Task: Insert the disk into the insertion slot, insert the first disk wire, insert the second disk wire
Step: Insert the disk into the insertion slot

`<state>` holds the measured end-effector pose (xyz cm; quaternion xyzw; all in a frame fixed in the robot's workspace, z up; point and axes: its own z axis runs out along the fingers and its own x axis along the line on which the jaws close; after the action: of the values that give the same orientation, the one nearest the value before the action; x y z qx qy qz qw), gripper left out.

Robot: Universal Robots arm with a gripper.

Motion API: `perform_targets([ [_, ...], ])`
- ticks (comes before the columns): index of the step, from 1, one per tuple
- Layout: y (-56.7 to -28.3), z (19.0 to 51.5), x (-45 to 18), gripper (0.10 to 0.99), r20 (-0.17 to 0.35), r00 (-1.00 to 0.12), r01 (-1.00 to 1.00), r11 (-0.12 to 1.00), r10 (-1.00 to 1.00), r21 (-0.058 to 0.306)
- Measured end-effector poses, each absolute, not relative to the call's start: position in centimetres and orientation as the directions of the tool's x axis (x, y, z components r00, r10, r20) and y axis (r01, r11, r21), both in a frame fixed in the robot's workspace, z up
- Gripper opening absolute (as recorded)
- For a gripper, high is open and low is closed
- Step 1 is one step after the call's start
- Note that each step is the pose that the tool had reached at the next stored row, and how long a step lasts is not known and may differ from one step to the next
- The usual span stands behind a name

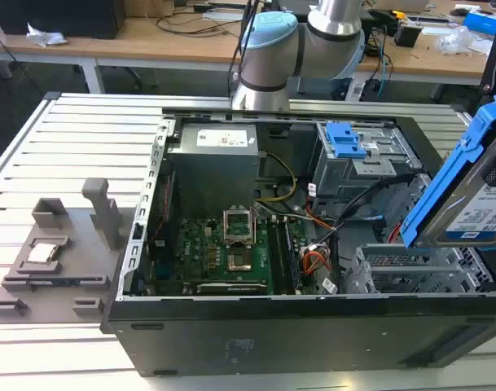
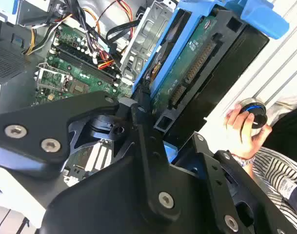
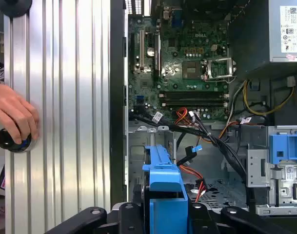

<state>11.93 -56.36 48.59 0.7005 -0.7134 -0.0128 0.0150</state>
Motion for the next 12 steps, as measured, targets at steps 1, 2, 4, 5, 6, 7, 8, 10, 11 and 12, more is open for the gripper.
perform_targets([
  [1,-56.4,48.5,11.8,0.365,0.003,-0.018,-0.999,0.018,-1.000,0.039],
  [2,-56.4,48.2,11.8,0.365,0.003,-0.018,-0.999,0.018,-1.000,0.039],
  [4,-56.4,47.7,11.7,0.365,0.003,-0.018,-0.999,0.018,-1.000,0.039],
  [5,-56.4,47.6,11.6,0.365,0.003,-0.018,-0.999,0.018,-1.000,0.039],
  [6,-56.4,47.6,11.5,0.365,0.003,-0.018,-0.999,0.018,-1.000,0.039],
  [7,-56.3,47.5,11.4,0.365,0.003,-0.018,-0.999,0.018,-1.000,0.039],
  [8,-56.3,47.4,11.3,0.365,0.003,-0.018,-0.999,0.018,-1.000,0.039],
  [10,-56.2,47.1,11.1,0.365,0.003,-0.018,-0.999,0.018,-1.000,0.039],
  [11,-56.2,47.0,11.1,0.365,0.003,-0.018,-0.999,0.018,-1.000,0.039],
  [12,-56.0,46.8,11.0,0.365,0.003,-0.018,-0.999,0.018,-1.000,0.039],
])
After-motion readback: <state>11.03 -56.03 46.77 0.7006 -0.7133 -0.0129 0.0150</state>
